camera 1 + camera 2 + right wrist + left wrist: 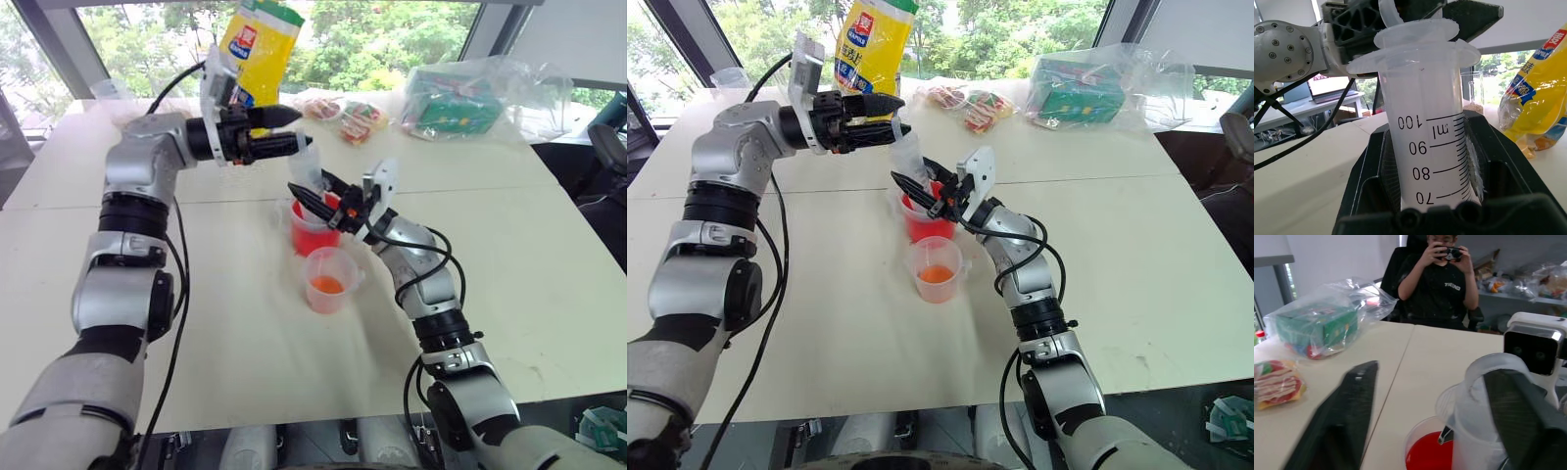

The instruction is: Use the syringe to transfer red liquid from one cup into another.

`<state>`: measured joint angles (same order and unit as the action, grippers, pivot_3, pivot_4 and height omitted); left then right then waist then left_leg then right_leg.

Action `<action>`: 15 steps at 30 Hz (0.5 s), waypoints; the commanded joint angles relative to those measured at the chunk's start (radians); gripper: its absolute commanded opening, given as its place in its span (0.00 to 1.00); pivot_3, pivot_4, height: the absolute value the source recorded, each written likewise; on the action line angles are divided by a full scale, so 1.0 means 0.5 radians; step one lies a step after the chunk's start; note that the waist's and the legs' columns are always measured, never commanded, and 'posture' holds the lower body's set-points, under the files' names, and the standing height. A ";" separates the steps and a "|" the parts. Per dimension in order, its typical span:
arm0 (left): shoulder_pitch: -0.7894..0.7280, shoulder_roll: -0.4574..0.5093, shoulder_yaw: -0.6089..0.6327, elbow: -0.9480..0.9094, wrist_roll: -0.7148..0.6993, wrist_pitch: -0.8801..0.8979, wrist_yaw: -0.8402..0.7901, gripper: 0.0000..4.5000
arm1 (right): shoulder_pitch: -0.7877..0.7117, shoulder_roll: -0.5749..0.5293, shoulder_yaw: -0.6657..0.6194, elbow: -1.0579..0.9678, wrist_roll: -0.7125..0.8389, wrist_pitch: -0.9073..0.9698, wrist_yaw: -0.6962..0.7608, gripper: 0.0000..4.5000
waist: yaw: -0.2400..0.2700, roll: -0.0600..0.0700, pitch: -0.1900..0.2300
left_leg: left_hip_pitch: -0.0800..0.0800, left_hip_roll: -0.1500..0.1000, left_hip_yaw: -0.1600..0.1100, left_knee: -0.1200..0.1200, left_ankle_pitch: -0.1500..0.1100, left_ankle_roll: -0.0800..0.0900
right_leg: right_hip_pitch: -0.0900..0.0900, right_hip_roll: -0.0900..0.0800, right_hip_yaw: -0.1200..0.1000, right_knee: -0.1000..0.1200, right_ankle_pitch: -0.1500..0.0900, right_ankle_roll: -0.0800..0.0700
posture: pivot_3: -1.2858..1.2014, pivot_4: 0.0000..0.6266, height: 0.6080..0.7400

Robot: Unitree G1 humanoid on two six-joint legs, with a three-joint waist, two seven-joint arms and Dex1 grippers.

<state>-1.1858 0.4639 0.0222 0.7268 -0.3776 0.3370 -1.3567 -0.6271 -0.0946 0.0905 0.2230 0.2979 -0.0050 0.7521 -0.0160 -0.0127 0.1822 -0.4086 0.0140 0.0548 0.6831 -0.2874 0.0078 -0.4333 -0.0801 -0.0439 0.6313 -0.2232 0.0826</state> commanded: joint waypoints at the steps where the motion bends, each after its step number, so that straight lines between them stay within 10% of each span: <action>1: -0.041 -0.020 -0.006 -0.034 0.014 -0.010 -0.023 0.32 | -0.033 0.017 0.027 -0.128 0.020 -0.019 0.023 0.31 | 0.000 0.000 0.000 | 0.000 0.000 0.000 0.000 0.000 0.000 | 0.000 0.000 0.000 0.000 0.000 0.000 | 0.52 0.24 1.00; 4: -0.036 -0.028 -0.003 -0.041 0.013 -0.003 -0.032 0.01 | -0.036 0.015 0.021 -0.129 0.021 -0.010 0.026 0.31 | 0.001 0.000 0.000 | 0.000 0.000 0.000 0.000 0.000 0.000 | 0.000 0.000 0.000 0.000 0.000 0.000 | 0.52 0.24 1.00; 15: -0.092 -0.005 0.050 -0.044 -0.013 0.007 0.007 0.01 | -0.034 0.041 0.012 -0.115 0.060 0.056 0.031 0.31 | 0.000 0.000 0.000 | 0.000 0.000 0.000 0.000 0.000 0.000 | 0.000 0.000 0.000 0.000 0.000 0.000 | 0.52 0.24 1.00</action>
<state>-1.1857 0.4490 0.0167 0.7243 -0.3795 0.3419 -1.3821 -0.6275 -0.0913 0.0725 0.2229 0.3091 0.0242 0.7402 -0.0162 -0.0127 0.1822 -0.4086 0.0141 0.0546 0.6831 -0.2874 0.0078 -0.4333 -0.0800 -0.0440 0.6313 -0.2232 0.0826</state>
